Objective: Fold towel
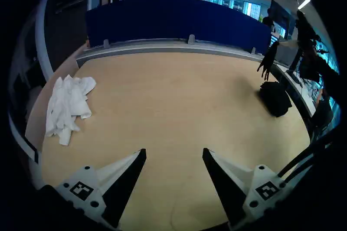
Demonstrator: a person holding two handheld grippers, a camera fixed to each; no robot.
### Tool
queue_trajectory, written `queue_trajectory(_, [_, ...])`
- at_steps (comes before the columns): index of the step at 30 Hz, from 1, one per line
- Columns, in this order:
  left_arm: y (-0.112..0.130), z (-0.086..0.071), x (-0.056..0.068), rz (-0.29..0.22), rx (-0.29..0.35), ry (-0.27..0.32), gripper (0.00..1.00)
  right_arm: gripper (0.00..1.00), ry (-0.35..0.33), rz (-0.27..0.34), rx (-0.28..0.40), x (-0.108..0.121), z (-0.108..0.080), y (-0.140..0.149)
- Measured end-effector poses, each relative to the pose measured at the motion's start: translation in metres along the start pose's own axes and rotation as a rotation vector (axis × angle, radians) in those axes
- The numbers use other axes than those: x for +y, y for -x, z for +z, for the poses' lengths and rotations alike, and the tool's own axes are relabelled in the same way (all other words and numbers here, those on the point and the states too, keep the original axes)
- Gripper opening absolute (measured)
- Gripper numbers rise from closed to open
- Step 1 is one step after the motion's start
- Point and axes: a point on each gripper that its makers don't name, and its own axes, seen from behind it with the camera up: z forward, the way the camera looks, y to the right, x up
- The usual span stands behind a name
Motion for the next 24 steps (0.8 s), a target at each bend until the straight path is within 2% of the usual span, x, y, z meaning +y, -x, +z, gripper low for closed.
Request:
queue_trajectory(11, [0.003, 0.003, -0.001, -0.005, -0.005, 0.002, 0.97, 0.03, 0.003, 0.016, -0.021, -0.002, -0.007, 0.017])
queue_trajectory(24, [-0.003, 0.003, 0.012, 0.018, -0.005, 0.034, 0.97, 0.03, 0.032, 0.062, -0.047, 0.005, -0.042, 0.055])
